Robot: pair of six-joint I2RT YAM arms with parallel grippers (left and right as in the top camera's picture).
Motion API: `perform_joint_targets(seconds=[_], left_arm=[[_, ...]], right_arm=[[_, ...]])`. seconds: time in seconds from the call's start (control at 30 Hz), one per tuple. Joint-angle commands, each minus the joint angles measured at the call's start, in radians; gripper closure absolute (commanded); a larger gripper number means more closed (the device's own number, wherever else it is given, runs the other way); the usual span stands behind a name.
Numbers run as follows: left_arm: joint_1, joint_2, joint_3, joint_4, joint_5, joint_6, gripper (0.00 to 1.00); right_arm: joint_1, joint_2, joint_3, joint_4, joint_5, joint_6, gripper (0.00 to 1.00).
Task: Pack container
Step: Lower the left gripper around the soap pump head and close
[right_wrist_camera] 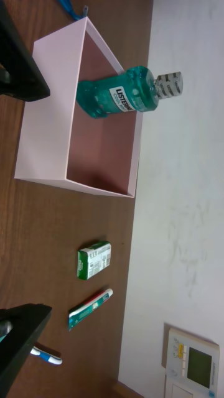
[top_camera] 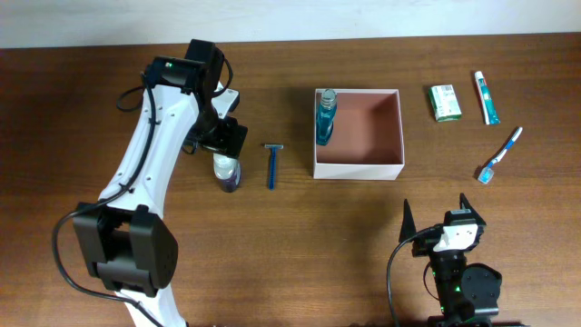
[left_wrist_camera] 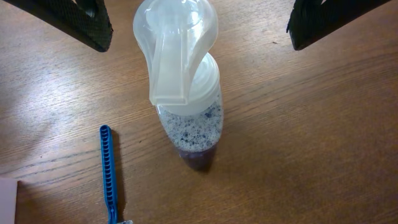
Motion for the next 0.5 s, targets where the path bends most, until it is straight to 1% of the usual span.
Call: perform_joint_targets(seconds=[0.0, 0.47], left_arm=[[-0.002, -0.025, -0.003, 0.003, 0.008, 0.016, 0.08], [-0.002, -0.003, -0.003, 0.016, 0.011, 0.016, 0.07]], right_arm=[[0.009, -0.006, -0.005, -0.006, 0.005, 0.001, 0.01], [0.009, -0.006, -0.005, -0.006, 0.005, 0.001, 0.01]])
